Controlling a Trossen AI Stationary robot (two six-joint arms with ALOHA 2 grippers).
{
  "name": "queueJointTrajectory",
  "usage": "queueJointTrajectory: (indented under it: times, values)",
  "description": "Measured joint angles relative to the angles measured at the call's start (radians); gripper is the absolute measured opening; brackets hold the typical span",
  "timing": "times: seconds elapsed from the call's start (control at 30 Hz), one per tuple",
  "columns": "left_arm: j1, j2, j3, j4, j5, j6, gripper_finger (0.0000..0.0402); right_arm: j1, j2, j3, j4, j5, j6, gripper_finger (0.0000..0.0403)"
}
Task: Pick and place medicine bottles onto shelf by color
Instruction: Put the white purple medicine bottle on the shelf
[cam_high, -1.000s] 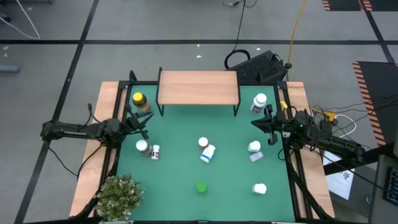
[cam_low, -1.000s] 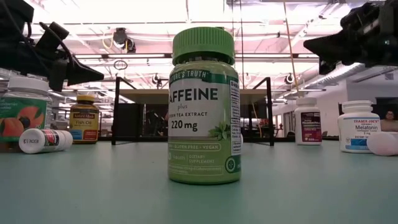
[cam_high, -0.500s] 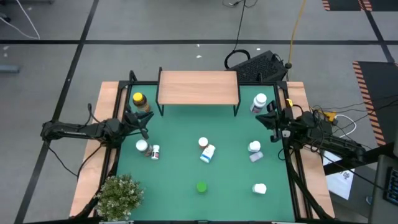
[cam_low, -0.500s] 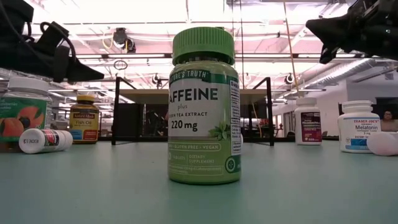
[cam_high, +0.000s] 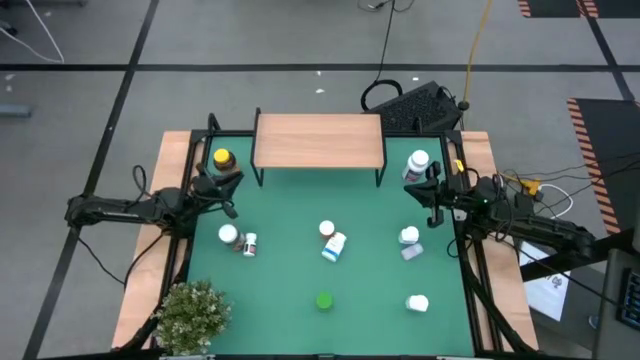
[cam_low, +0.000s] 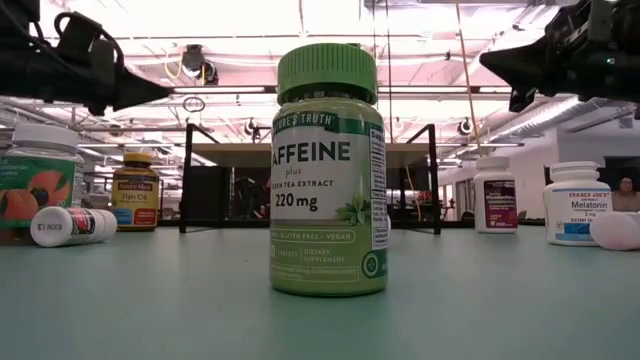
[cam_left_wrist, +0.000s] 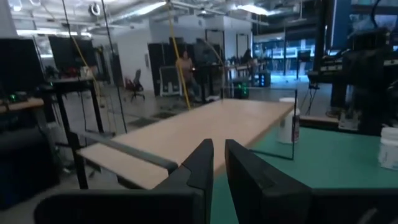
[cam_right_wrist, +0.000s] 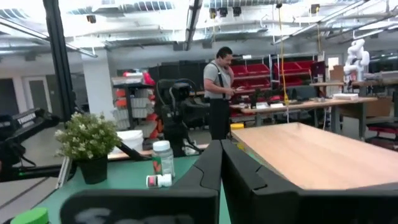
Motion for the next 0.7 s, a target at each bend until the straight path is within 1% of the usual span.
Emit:
queueJointTrajectory:
  times: [0.1,0.17,0.27,0.37,0.43,0.53,0.63,0.7]
  values:
    - [0.0,0.0,0.0,0.052,0.0,0.039,0.0047,0.0,0.025,0.0,0.035,0.002,-0.013,0.0004]
    - [0.0,0.0,0.0,0.093,0.0,0.038,0.0047,0.0,0.041,0.0,0.069,0.008,0.017,0.0015]
    - [0.0,0.0,0.0,0.135,0.007,0.026,0.0047,0.002,0.06,0.0,0.078,-0.002,0.093,0.0041]
    - [0.0,0.0,0.0,0.148,0.044,0.025,0.0047,0.021,0.075,0.0,0.072,-0.008,0.134,0.0072]
    - [0.0,0.0,0.0,0.143,0.054,0.022,0.0047,0.041,0.081,0.0,0.075,-0.002,0.131,0.0092]
    - [0.0,0.0,0.0,0.124,0.054,0.026,0.0047,0.062,0.082,0.0,0.11,0.003,0.065,0.0119]
    - [0.0,0.0,0.0,0.149,0.053,0.057,0.0047,0.079,0.082,0.0,0.155,-0.027,-0.007,0.0139]
    - [0.0,0.0,0.0,0.165,0.053,0.056,0.0047,0.089,0.084,0.0,0.133,-0.027,0.043,0.0149]
